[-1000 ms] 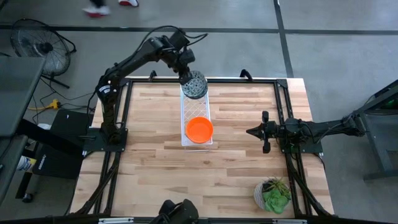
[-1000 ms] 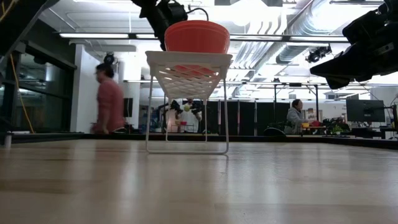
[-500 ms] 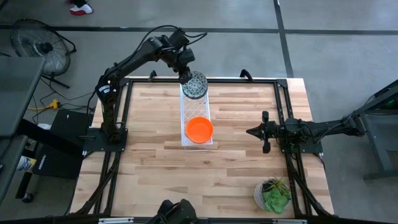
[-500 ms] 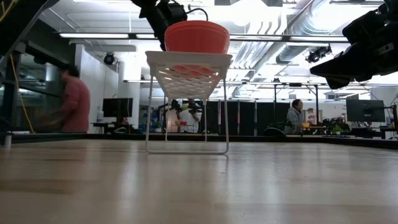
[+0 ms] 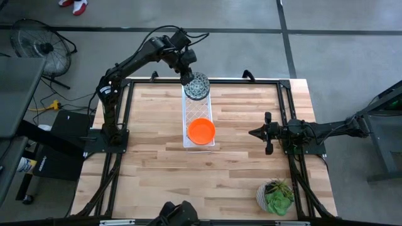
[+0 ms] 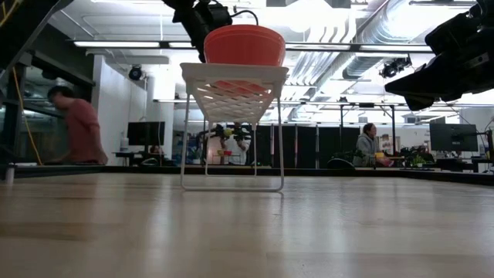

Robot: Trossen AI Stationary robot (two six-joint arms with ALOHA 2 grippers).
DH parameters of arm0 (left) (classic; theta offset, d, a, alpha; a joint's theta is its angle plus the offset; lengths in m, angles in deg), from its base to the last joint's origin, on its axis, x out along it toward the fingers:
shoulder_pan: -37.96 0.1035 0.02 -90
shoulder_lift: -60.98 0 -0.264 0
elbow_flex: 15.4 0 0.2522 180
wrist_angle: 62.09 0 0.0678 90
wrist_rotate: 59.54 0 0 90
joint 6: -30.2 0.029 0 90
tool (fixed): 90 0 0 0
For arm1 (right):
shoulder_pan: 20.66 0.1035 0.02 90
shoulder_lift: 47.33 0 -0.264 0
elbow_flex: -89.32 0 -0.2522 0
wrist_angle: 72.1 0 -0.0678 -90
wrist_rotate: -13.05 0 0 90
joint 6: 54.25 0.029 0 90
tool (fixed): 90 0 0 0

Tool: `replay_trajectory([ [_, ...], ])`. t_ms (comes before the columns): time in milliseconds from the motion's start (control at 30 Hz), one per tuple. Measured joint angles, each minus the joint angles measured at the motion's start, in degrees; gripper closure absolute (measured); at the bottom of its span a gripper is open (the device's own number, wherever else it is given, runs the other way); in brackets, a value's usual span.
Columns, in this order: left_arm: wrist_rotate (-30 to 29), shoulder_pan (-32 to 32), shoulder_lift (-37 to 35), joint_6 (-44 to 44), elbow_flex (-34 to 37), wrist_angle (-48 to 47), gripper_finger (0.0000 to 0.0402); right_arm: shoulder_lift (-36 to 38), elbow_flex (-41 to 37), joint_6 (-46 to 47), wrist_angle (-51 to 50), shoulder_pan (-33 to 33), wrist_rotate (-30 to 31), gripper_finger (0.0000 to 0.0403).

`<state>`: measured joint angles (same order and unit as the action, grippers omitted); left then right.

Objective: Pick & Place Mini bowls
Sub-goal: Stack the white bowl on the white bowls on the shelf

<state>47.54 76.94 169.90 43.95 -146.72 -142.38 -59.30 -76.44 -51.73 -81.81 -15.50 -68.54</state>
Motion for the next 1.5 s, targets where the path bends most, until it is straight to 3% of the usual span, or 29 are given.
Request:
replay_trajectory([
  [400, 0.0, 0.0, 0.0, 3.3, 0.0, -0.9, 0.0354, 0.0, 0.0, 0.0, 0.0, 0.0, 0.0, 0.0402],
  [633, -0.8, 0.0, 0.0, 4.5, 0.0, -1.5, 0.0393, 0.0, 0.0, 0.0, 0.0, 0.0, 0.0, 0.0402],
  [900, -0.3, 0.0, 0.0, 5.2, 0.0, -1.0, 0.035, 0.0, 0.0, 0.0, 0.0, 0.0, 0.0, 0.0402],
  [1167, -0.2, 0.0, -0.1, 6.8, -1.7, -2.0, 0.0345, 0.0, 0.0, 0.0, 0.0, 0.0, 0.0, 0.0402],
  [1500, -10.8, -1.8, -0.2, 12.6, -13.5, -5.6, 0.0345, 0.0, 0.0, 0.0, 0.0, 0.0, 0.0, 0.0402],
])
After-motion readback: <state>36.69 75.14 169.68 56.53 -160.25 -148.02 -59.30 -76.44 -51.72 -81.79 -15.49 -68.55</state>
